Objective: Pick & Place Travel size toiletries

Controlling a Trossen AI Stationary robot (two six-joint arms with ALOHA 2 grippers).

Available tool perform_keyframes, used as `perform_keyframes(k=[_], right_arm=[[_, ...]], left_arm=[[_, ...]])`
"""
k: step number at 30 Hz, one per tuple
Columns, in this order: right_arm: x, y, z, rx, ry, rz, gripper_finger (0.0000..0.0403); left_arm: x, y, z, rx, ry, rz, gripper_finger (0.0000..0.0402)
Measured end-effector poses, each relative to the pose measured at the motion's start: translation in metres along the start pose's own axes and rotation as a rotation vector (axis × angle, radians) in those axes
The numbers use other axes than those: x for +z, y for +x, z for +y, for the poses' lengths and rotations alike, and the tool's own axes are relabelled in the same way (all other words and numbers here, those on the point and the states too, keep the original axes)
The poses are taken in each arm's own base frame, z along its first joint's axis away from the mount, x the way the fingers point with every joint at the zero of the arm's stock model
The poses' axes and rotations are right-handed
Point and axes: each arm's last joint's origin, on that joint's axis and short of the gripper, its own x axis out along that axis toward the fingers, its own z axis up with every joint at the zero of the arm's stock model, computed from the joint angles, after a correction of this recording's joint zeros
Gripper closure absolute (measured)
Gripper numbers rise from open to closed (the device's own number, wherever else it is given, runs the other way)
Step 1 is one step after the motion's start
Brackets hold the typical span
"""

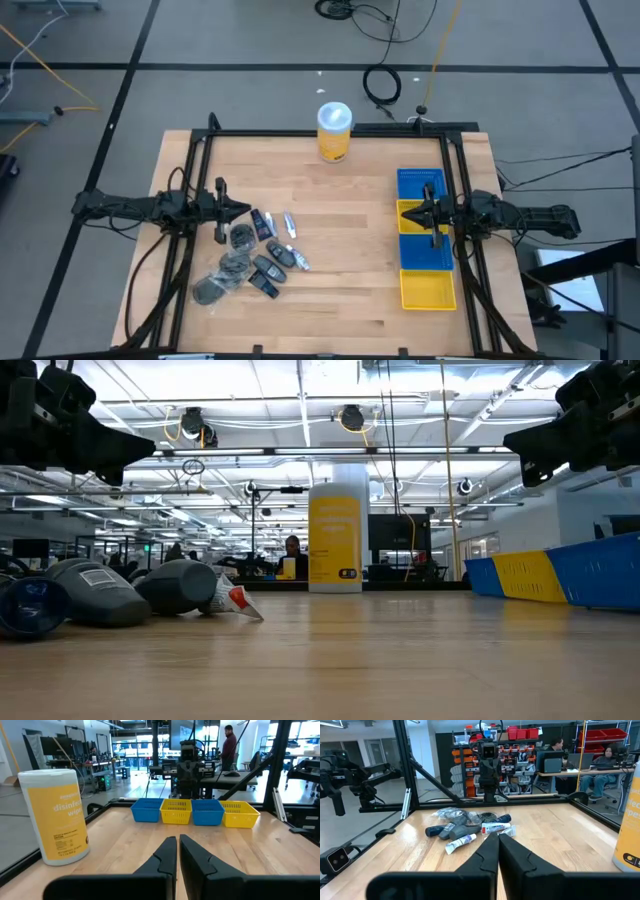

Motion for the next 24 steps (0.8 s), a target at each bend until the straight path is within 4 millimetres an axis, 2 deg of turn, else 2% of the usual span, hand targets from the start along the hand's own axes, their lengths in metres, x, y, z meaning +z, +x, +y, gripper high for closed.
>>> perform_keyframes(k=[18,24], right_arm=[[-0.0001,0.0,0.0,0.0,0.0,0.0,0.0399],[-0.0001,0.0,0.0,0.0,0.0,0.0,0.0399]], left_arm=[[0.0015,0.0,0.0,0.0,0.0,-0.015,0.038],[0.0085,-0.0003,0.0002,-0.003,-0.117,-0.087,0.038]])
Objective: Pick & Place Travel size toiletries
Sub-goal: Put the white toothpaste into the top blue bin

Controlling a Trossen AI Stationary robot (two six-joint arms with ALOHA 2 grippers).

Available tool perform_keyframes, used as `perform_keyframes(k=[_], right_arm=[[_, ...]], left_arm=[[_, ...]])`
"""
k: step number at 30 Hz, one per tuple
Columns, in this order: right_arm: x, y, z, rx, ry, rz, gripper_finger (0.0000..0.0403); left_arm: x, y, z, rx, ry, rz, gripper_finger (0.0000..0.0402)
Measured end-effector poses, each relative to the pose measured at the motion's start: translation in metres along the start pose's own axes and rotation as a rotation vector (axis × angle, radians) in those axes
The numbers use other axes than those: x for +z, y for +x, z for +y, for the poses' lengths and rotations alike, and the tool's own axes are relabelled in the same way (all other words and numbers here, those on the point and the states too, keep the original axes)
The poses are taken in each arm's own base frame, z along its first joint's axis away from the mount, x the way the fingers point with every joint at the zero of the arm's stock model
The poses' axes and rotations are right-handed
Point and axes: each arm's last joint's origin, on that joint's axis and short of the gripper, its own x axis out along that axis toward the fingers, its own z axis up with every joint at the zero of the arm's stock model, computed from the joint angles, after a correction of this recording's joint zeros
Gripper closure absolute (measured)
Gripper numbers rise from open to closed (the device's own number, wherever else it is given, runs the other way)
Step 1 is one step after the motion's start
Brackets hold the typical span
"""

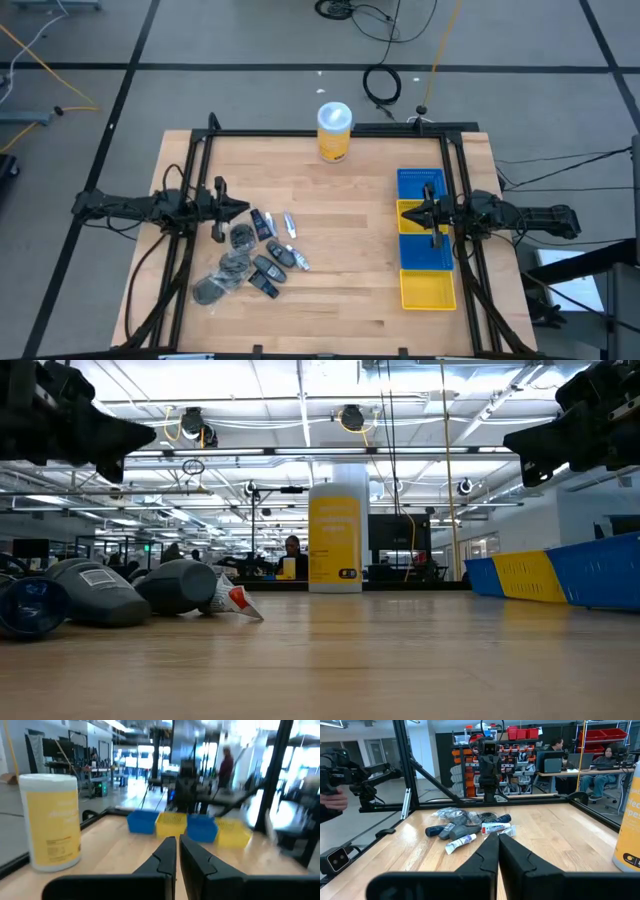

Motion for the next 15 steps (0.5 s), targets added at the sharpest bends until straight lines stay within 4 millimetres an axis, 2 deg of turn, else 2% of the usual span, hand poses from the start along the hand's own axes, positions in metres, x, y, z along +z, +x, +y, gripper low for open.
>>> perform_keyframes(k=[2,6,10,15], right_arm=[[0.0,0.0,0.0,0.0,0.0,0.0,0.0399],[0.0,0.0,0.0,0.0,0.0,0.0,0.0399],[0.0,0.0,0.0,0.0,0.0,0.0,0.0399],[0.0,0.0,0.0,0.0,0.0,0.0,0.0399]], left_arm=[[0.004,0.0,0.0,-0.004,-0.059,-0.042,0.038],[0.015,-0.001,-0.001,-0.015,-0.041,-0.153,0.038],[0.016,0.005,-0.004,-0.063,-0.012,-0.155,0.038],[-0.002,0.024,-0.006,-0.026,0.017,0.048,0.038]])
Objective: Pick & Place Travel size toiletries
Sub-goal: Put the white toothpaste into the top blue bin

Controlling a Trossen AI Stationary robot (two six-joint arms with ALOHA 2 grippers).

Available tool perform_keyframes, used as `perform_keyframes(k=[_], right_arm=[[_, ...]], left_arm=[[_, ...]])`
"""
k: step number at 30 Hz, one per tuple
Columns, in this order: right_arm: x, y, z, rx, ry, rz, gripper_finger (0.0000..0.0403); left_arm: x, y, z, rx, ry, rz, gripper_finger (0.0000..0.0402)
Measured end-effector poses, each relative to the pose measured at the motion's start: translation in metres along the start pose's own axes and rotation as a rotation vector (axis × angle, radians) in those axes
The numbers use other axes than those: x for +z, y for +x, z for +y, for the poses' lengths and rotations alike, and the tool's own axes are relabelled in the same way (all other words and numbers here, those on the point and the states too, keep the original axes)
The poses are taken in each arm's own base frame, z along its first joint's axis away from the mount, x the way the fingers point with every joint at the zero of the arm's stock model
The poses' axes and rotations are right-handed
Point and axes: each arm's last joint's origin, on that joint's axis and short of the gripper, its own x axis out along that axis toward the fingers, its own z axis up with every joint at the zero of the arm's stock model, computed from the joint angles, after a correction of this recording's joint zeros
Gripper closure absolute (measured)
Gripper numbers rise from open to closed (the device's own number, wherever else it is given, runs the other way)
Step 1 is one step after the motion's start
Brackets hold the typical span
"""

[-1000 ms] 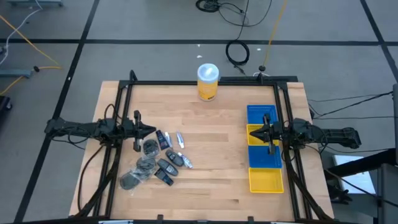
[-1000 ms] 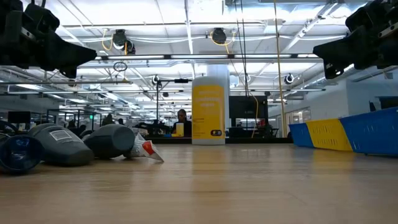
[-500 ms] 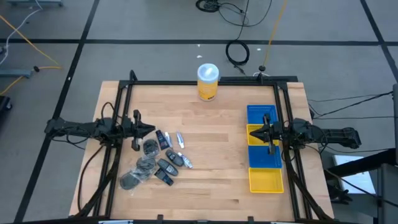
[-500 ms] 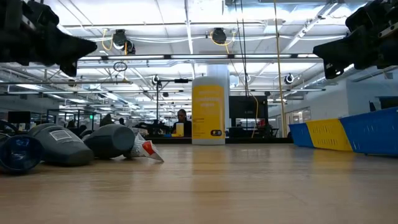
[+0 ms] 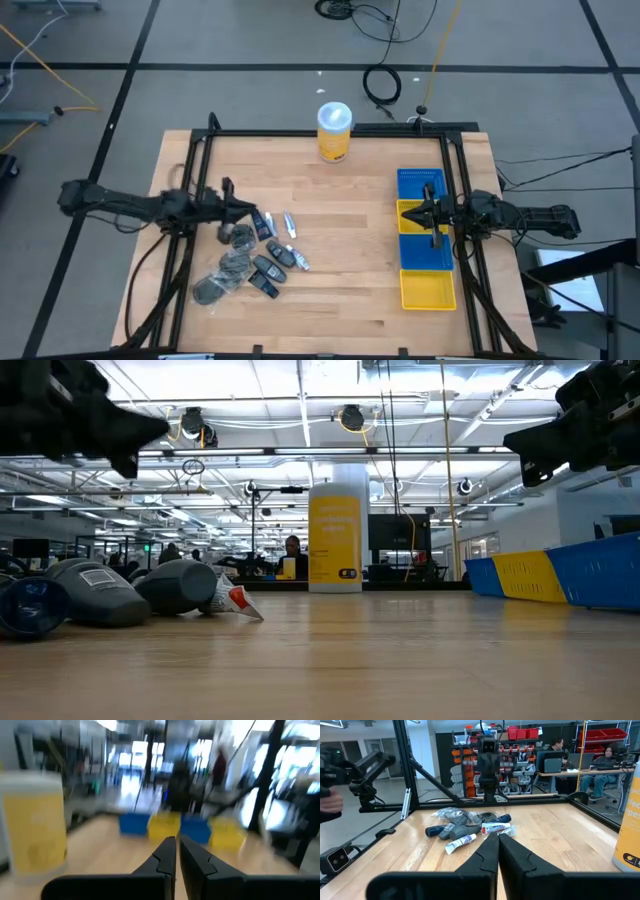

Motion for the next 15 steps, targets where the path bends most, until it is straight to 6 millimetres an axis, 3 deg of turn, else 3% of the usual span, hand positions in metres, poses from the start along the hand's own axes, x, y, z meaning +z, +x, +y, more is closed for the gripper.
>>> perform_keyframes(k=[9,15], right_arm=[[0.0,0.0,0.0,0.0,0.0,0.0,0.0399],[0.0,0.0,0.0,0.0,0.0,0.0,0.0399]], left_arm=[[-0.009,0.056,-0.003,0.067,0.041,0.517,0.0375],[-0.001,0.095,0.002,0.011,0.108,0.807,0.0305]])
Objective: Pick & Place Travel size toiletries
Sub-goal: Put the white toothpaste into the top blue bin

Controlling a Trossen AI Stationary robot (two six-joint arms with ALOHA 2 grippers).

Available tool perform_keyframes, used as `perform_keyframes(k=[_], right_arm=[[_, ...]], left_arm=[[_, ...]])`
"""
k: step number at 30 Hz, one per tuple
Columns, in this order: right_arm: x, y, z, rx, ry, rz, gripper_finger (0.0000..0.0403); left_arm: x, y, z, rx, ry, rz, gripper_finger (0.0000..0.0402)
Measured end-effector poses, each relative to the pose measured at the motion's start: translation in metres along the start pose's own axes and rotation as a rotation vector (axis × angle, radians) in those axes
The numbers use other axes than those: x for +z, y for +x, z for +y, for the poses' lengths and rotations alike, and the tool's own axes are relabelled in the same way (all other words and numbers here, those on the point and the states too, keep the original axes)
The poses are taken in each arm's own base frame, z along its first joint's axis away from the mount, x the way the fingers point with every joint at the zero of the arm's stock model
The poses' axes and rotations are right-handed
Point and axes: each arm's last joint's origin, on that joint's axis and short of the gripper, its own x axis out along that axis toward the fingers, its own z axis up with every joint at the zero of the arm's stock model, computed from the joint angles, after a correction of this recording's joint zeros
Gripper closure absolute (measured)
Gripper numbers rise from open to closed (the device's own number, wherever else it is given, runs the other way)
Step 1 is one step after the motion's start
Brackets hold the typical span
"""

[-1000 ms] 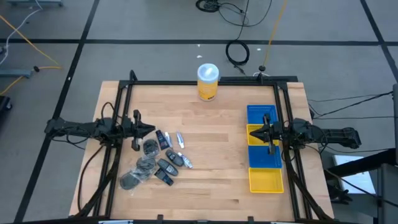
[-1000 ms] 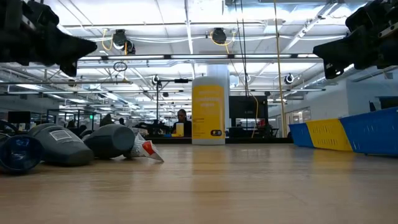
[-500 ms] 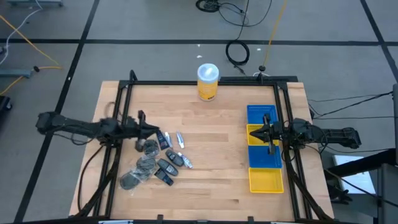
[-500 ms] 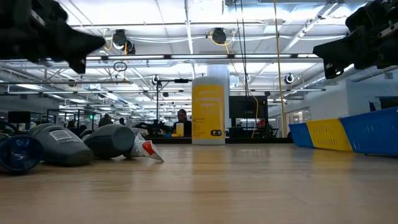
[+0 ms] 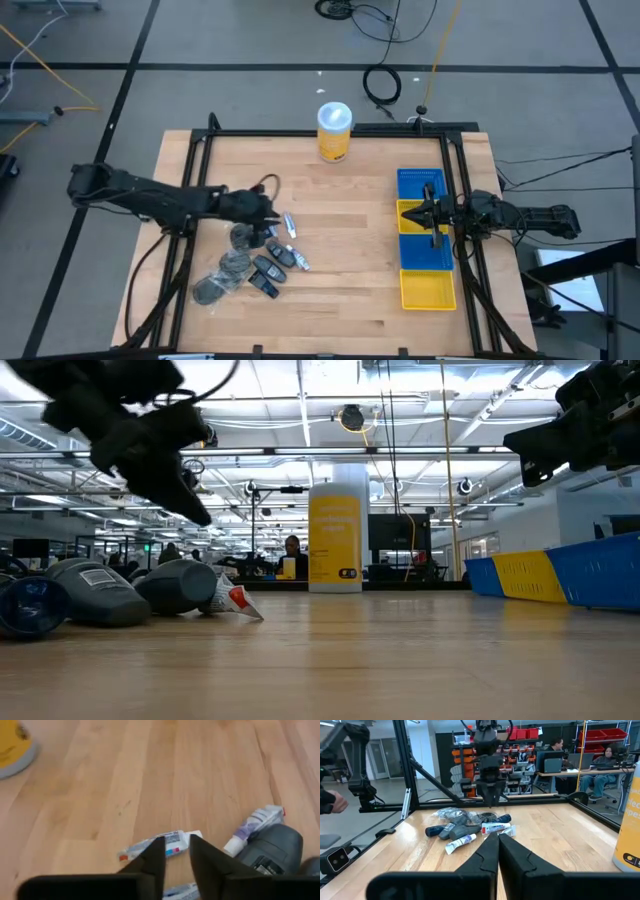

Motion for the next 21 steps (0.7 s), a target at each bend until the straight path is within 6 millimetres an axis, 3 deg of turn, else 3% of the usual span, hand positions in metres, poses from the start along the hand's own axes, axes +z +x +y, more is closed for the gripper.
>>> perform_keyframes(k=[4,9,16,21], right_arm=[[0.0,0.0,0.0,0.0,0.0,0.0,0.0399],[0.0,0.0,0.0,0.0,0.0,0.0,0.0399],[0.0,0.0,0.0,0.0,0.0,0.0,0.0399],[0.0,0.0,0.0,0.0,0.0,0.0,0.0399]], left_arm=[[0.022,0.012,0.008,-0.008,0.099,0.138,0.0237],[0.026,0.034,0.021,-0.013,0.248,0.39,0.0182],[0.009,0.068,0.033,0.023,0.409,0.574,0.02],[0.002,0.084,0.034,0.003,0.446,0.584,0.0229]])
